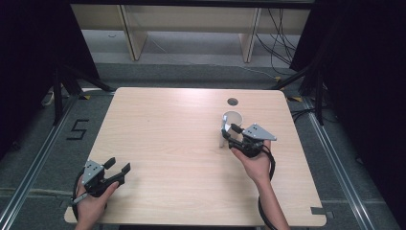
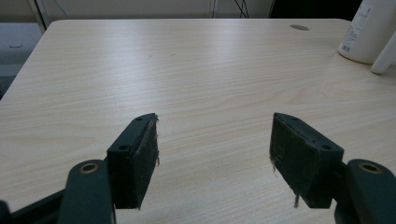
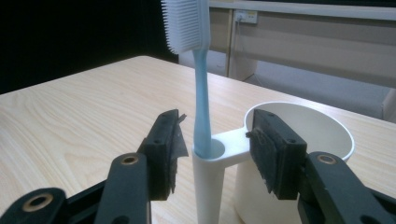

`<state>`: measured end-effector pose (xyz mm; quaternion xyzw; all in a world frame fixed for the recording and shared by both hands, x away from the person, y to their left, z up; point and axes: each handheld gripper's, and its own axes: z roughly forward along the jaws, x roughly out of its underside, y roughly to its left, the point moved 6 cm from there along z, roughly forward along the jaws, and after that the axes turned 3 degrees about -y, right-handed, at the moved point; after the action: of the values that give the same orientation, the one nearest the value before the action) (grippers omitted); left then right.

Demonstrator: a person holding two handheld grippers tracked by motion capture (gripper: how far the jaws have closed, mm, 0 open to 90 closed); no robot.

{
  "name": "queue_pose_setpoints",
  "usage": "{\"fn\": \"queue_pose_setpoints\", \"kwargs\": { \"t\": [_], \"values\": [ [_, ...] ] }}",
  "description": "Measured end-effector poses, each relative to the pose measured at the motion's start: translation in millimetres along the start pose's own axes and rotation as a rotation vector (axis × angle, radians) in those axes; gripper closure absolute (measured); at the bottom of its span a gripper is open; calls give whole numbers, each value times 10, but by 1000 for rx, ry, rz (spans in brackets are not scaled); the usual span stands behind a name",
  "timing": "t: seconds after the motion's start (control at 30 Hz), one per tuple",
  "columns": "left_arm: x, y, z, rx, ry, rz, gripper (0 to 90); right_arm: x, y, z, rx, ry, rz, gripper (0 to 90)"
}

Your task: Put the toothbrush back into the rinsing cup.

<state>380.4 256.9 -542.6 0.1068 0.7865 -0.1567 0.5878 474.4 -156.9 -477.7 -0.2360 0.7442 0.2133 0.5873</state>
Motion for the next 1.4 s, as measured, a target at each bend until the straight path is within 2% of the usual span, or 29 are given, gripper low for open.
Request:
{"fn": "queue_pose_setpoints", "kwargs": {
  "t": [0.03, 0.1, 0.13, 0.17, 0.2, 0.23, 0.27, 0.3, 0.47, 0.5, 0.57, 0.63, 0.7, 0.77, 0.8, 0.83, 0.87, 0.9, 0.93, 1.0, 1.07, 1.13, 1.2, 1.27, 1.33, 1.4],
  "values": [
    [0, 0, 0, -1, 0, -1, 321, -7, -19, 1, -8, -6, -28, 523],
    [0, 0, 1, -2, 0, 0, 321, -5, -11, -20, -14, 6, -16, 519],
    [0, -1, 1, -1, 0, 0, 321, -18, -45, -30, 6, -4, -52, 516],
    [0, -1, 1, -1, 0, 0, 321, -13, -20, -42, -16, 12, -27, 513],
    [0, -1, 1, -2, -1, 0, 321, -20, -30, -50, -6, 2, -32, 511],
    [0, -1, 1, -2, -1, 0, 321, -20, -11, -58, -10, 2, -12, 508],
    [0, -1, 1, -2, -1, 0, 321, -20, -19, -71, -14, 15, -22, 503],
    [0, -1, 1, -2, -1, 0, 321, -18, -18, -90, 1, 20, -11, 500],
    [0, -1, 2, -2, 0, 0, 321, -11, -37, -134, -12, 30, -34, 491],
    [0, -2, 2, -2, 0, 0, 321, -6, -35, -144, -4, 33, -22, 490],
    [0, -2, 1, -2, 0, 0, 321, -4, -53, -168, 3, 42, -43, 487],
    [0, -2, 2, -2, -1, 0, 321, 3, -44, -179, -8, 47, -25, 485],
    [0, -1, 1, -2, 0, 1, 321, 3, -67, -211, 9, 60, -47, 485],
    [0, -3, 2, -3, -1, 0, 321, 10, -56, -227, -3, 72, -31, 484],
    [1, -4, 2, -3, 0, 1, 321, 4, -80, -238, 4, 72, -62, 484],
    [1, -4, 2, -3, 0, 1, 321, 15, -64, -244, -4, 79, -35, 484],
    [0, -4, 1, -3, -1, 1, 321, 15, -81, -266, 11, 84, -50, 483],
    [0, -4, 1, -3, -1, 0, 321, 29, -68, -282, 12, 101, -23, 483],
    [0, -3, 1, -4, 0, 1, 321, 29, -84, -284, 1, 99, -50, 483],
    [1, -3, 3, -3, 1, 1, 321, 48, -83, -309, -2, 113, -31, 481],
    [2, -3, 1, -4, 4, 4, 322, 63, -95, -347, 13, 129, -36, 480],
    [3, -5, -4, -9, 12, 6, 322, 78, -100, -369, 1, 137, -26, 479],
    [4, -6, -4, -8, 13, 8, 322, 90, -116, -400, 8, 152, -34, 477],
    [4, -7, -5, -8, 13, 9, 323, 110, -115, -443, 29, 171, -15, 474],
    [3, -11, -1, -9, 10, 4, 322, 122, -145, -464, 25, 171, -39, 473],
    [3, -13, -1, -8, 11, 6, 323, 147, -147, -512, 32, 187, -19, 472]
  ]
}}
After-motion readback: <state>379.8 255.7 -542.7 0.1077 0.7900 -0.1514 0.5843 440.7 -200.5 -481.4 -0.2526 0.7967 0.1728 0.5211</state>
